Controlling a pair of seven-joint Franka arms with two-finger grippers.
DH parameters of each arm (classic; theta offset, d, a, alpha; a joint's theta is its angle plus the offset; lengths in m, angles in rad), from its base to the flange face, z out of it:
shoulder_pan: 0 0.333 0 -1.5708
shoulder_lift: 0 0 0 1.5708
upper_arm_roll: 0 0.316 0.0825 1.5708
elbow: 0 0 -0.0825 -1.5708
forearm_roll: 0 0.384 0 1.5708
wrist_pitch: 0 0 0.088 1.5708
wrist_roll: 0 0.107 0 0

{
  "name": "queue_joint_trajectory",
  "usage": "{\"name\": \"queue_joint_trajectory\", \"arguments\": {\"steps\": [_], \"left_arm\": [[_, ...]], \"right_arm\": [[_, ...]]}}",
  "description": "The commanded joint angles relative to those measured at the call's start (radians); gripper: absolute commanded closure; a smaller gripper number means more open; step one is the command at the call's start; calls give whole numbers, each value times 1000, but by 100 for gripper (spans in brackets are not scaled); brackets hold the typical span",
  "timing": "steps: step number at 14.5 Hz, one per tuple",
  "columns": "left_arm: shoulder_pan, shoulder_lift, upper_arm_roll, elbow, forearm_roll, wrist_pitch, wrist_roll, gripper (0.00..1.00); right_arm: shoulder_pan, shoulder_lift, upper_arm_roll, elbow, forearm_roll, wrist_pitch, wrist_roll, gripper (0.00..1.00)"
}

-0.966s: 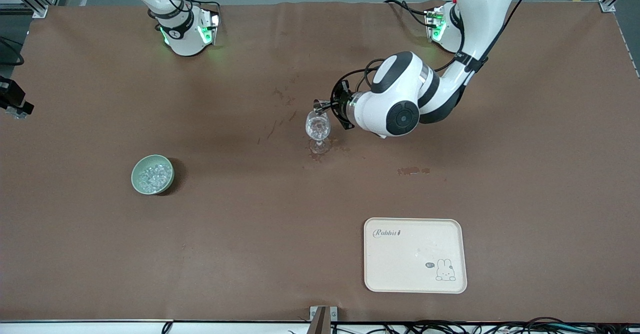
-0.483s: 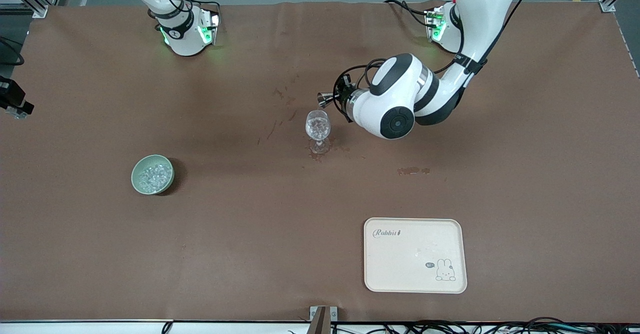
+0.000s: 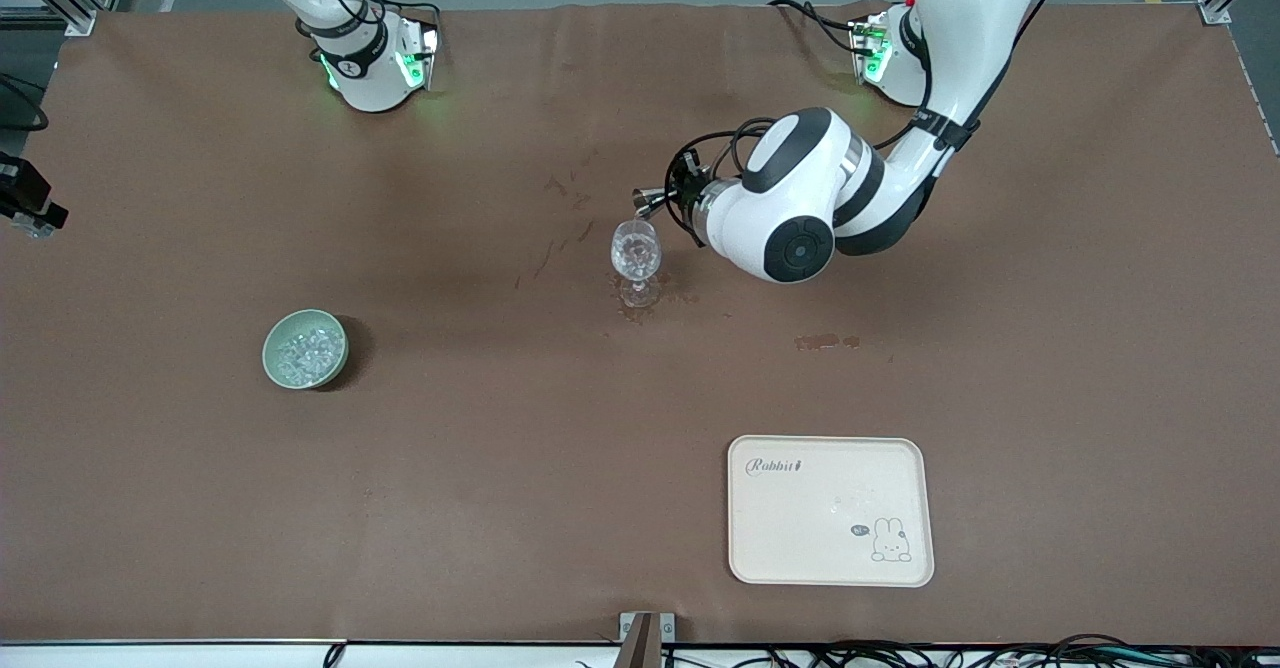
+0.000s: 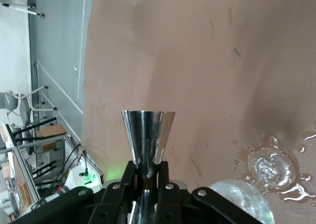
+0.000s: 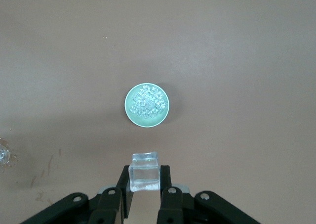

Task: Pour wine and add ice with both arms
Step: 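Tilt the jigger over the wine glass with the left gripper to pour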

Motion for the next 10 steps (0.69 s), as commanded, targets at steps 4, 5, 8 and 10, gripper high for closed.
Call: {"name": "queue_joint_trajectory", "arguments": {"steps": [4,5,8,10], "left_arm": [[-2,43,2,56,8,-28,-57,99],[-5,45,4,56,11,-28,-77,99],[-7,54,4,75,9,-44,-112,99],[-7,54,4,77,16,-62,-126,99]], "right_arm": [[2,-7,2,6,5,-11,8,99],[2,-6,0,6,5,-11,8,99],[2,-6,0,6,5,-10,8,99],[2,-6,0,6,5,-11,8,99]]}}
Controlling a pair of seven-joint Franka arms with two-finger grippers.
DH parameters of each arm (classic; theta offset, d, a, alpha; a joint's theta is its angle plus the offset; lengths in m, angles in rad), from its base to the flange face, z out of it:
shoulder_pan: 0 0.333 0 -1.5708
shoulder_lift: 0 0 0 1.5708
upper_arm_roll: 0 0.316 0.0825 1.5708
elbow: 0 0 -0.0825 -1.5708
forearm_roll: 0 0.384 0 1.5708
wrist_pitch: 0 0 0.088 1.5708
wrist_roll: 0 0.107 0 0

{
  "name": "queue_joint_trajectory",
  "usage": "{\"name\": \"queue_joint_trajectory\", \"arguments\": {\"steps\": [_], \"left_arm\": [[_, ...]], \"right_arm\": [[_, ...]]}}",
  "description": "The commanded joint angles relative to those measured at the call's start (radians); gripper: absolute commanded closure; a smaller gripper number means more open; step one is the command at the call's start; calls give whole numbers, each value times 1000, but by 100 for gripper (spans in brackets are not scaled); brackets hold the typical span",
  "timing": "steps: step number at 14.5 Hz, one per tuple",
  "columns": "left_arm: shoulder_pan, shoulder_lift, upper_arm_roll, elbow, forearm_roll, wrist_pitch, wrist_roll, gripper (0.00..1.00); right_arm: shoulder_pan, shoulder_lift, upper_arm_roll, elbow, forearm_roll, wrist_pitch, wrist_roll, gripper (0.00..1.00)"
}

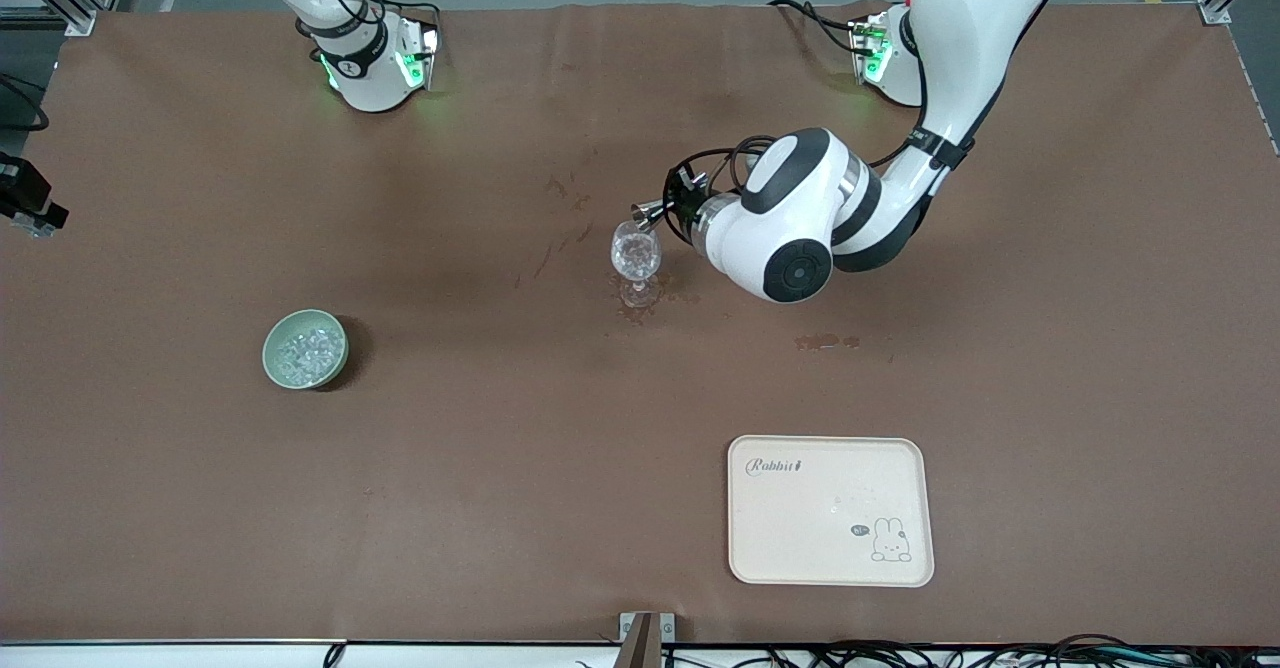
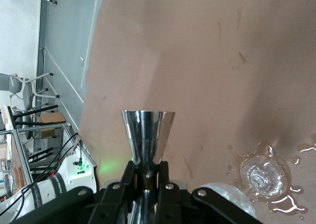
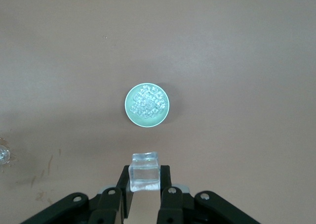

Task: Pour wine and add ice with both arms
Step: 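Tilt the jigger over the wine glass with the left gripper to pour, then move the left gripper to the tray while the right gripper carries ice to the glass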

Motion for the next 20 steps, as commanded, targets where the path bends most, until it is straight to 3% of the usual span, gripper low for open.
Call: {"name": "queue_joint_trajectory", "arguments": {"steps": [1,7,10,13,15,17,20], "left_arm": [[-8,14,3,37,17,-53,-31,99],[24,46,6,106,19,-53,39,99],[86,34,4,117,19,-52,227,98],[168,35,4,185,52,-37,421,98],[237,38,6,196,54,49,579,98],[320,50,4,195,49,162,723,98],[365,119,14,198,48,368,840,99]], "right_arm": [[2,-6,1,6,5,-11,8,99],[2,-6,1,6,6,-11,8,99],[3,-7,1,6,6,-13,10,99],[34,-7,12,6,14,-23,55,99],[43,-7,88,6,14,-33,167,99],[43,-7,194,6,14,-33,294,99],[45,3,373,5,6,-17,523,100]]}}
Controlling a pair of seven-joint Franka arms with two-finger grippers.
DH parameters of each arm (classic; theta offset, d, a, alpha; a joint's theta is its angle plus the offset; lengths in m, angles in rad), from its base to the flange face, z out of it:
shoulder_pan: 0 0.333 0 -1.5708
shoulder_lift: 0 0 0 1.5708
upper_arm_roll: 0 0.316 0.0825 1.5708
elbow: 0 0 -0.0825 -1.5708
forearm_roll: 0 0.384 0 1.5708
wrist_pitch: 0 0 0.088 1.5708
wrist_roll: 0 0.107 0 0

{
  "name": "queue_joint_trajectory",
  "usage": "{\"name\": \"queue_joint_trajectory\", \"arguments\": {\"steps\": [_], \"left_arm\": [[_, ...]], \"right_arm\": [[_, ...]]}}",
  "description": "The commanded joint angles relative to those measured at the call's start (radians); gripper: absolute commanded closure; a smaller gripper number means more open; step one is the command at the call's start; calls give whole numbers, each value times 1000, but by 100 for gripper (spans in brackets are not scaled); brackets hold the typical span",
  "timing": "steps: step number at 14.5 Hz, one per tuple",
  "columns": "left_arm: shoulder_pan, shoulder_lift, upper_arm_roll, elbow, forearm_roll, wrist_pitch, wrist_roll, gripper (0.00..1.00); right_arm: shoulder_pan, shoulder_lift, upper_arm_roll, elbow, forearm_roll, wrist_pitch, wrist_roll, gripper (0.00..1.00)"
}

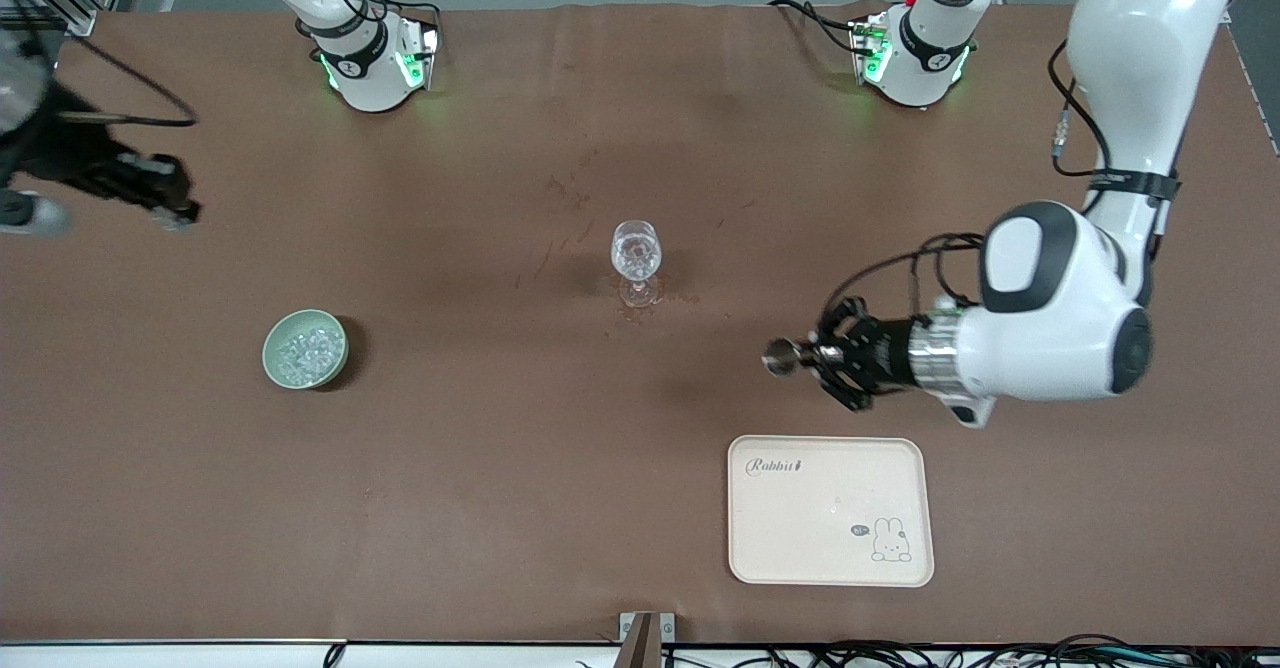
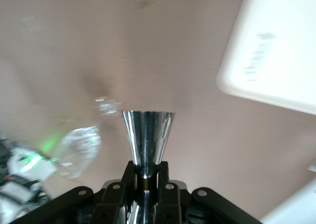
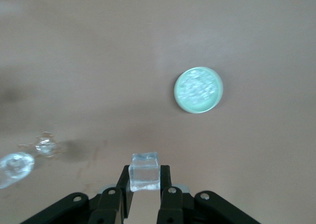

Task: Pour wine and add ice with both arms
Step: 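Move the left gripper to the tray while the right gripper carries ice to the glass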

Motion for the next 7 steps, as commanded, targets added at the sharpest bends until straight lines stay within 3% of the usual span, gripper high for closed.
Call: {"name": "queue_joint_trajectory", "arguments": {"steps": [1,4,7], "left_arm": [[31,90,-6,23,2,167,97,99],[81,186,-6,37,-64,315,255,99],[109,284,-6,104,-142,349,375,99]], "right_arm": [[0,30,148,4,-9,14,210,100],[47,119,274,3,-11,112,431,100],[143,214,299,3,-44,196,590,100]]}}
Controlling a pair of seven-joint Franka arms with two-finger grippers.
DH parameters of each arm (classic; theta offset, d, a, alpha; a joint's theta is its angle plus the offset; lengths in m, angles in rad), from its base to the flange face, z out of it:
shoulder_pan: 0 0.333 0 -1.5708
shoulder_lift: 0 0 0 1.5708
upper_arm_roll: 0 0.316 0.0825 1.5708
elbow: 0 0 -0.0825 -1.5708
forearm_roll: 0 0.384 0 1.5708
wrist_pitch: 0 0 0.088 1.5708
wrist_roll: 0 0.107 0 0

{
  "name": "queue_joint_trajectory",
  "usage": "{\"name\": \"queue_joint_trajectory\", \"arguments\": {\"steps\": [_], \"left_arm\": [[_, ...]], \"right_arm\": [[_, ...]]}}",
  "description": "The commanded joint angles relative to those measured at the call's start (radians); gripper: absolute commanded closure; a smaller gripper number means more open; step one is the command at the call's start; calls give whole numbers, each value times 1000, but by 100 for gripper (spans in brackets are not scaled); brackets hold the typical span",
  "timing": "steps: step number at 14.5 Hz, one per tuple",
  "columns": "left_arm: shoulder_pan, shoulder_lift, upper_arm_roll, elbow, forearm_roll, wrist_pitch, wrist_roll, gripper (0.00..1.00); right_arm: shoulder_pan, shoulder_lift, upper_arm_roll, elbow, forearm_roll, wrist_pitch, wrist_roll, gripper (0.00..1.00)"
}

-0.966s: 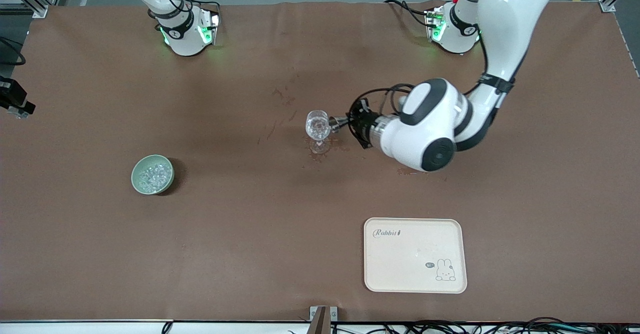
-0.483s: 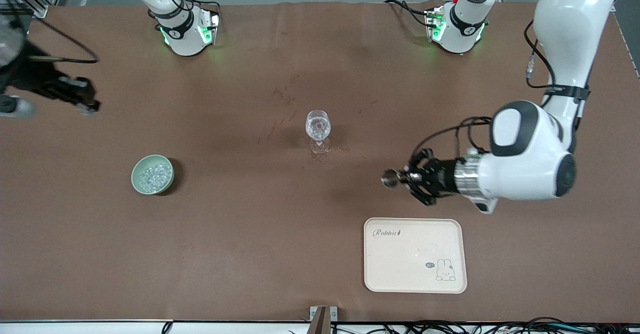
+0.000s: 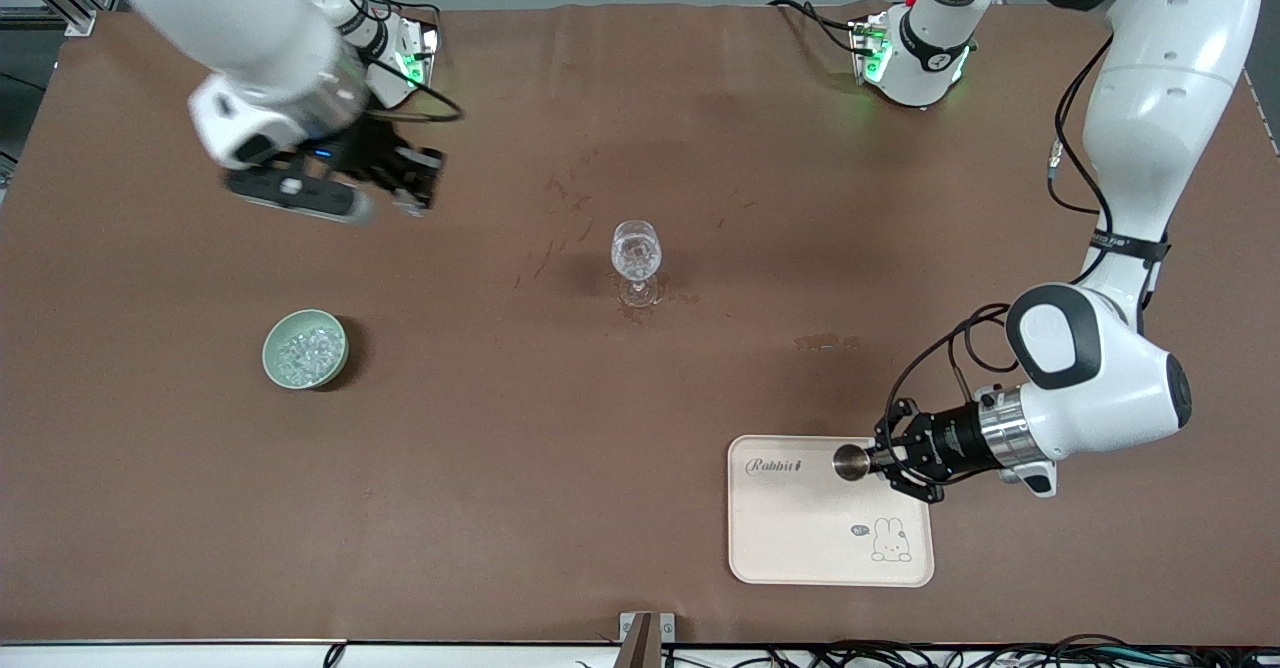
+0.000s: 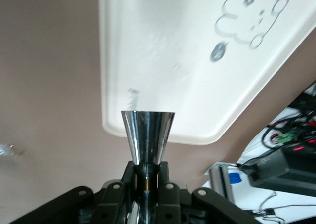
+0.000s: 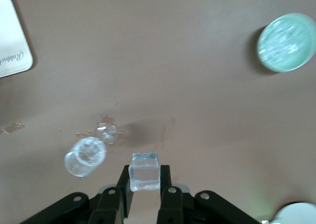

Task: Pour wine and add ice with both arms
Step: 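Move the left gripper to the tray while the right gripper carries ice to the glass, then open the right gripper over the glass while the left gripper sets the jigger down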

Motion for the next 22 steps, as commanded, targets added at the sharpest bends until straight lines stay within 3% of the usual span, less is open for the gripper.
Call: {"name": "queue_joint_trajectory", "arguments": {"steps": [1,3,5,13,16,22], "left_arm": [[33,100,-17,95,-75,7,100,99],[51,126,-17,95,-225,6,255,99],[51,143,-14,90,-299,1,385,99],[66,241,-15,92,-322,-5,542,99],[74,243,-11,92,-483,-68,541,99],[102,290,-11,92,-578,-128,562,99]], "right_arm": [[82,100,13,16,-37,57,159,100],[150,138,11,16,-62,105,261,100],[213,190,11,15,-75,158,368,99],[299,270,11,12,-81,232,419,97],[309,290,11,12,-87,235,421,96],[322,341,11,12,-101,240,419,93]]}}
